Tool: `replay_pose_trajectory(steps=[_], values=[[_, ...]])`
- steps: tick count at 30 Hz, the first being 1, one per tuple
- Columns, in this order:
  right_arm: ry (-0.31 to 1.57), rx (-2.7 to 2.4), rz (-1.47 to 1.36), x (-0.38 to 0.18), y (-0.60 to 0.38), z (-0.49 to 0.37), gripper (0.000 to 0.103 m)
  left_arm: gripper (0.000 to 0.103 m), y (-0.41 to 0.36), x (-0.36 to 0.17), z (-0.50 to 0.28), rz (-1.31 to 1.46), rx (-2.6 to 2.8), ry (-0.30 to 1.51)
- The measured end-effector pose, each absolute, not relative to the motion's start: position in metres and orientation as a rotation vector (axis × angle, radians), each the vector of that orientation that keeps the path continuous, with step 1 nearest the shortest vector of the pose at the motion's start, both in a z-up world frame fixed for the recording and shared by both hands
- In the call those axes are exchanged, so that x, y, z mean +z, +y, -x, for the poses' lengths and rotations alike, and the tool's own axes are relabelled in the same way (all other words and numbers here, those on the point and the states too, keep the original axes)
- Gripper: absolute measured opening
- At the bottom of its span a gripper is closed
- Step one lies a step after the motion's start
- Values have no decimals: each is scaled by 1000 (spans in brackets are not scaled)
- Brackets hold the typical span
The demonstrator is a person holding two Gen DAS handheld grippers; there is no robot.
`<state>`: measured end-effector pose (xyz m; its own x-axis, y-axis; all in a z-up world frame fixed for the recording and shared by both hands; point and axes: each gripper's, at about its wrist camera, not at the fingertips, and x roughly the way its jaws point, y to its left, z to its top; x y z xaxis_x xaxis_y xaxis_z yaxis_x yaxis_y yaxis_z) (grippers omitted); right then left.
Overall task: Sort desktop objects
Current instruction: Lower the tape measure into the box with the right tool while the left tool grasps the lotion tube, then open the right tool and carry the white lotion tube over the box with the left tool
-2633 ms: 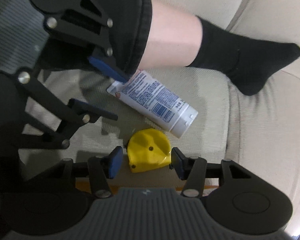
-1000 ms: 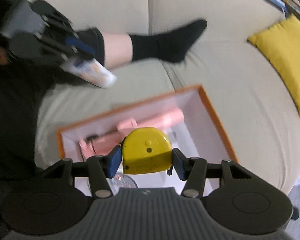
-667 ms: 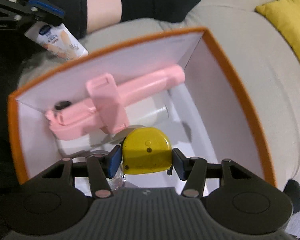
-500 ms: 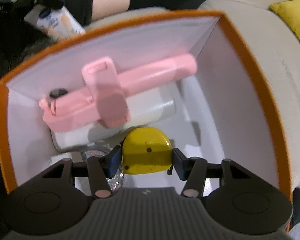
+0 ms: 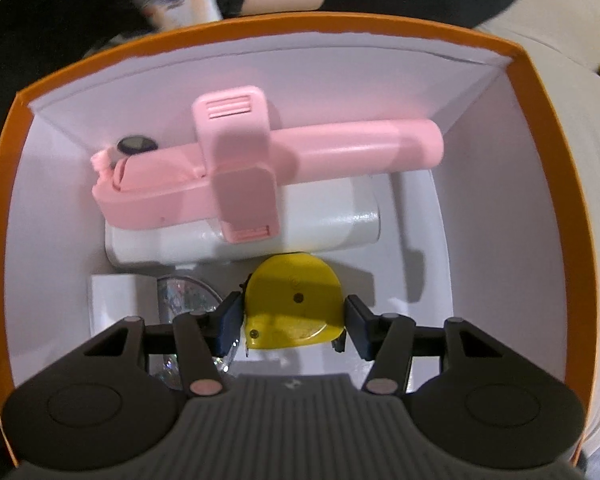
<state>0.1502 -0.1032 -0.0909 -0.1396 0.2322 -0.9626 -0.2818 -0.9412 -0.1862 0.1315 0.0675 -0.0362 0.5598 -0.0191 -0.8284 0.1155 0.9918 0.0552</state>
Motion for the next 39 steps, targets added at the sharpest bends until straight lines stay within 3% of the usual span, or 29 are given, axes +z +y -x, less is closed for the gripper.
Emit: replay_pose_trajectory(steps=[8,19,24,26,39], values=[[136,2133,1753,-76,-100,-157,58,5,70,-35,-129,-86,-77,957],[426,1905,1218,-21,-107,-222,57,4,64,23,-114,25,-130,811],[443,1816,1083,-7,-141,-236,35,4,37,57,-116,55,-220,735],[427,1801,1028,-2,-150,-241,35,4,22,62,-122,65,-259,730],[530,1749,778,-29,-149,-267,35,4,-51,0,-188,88,-385,821]])
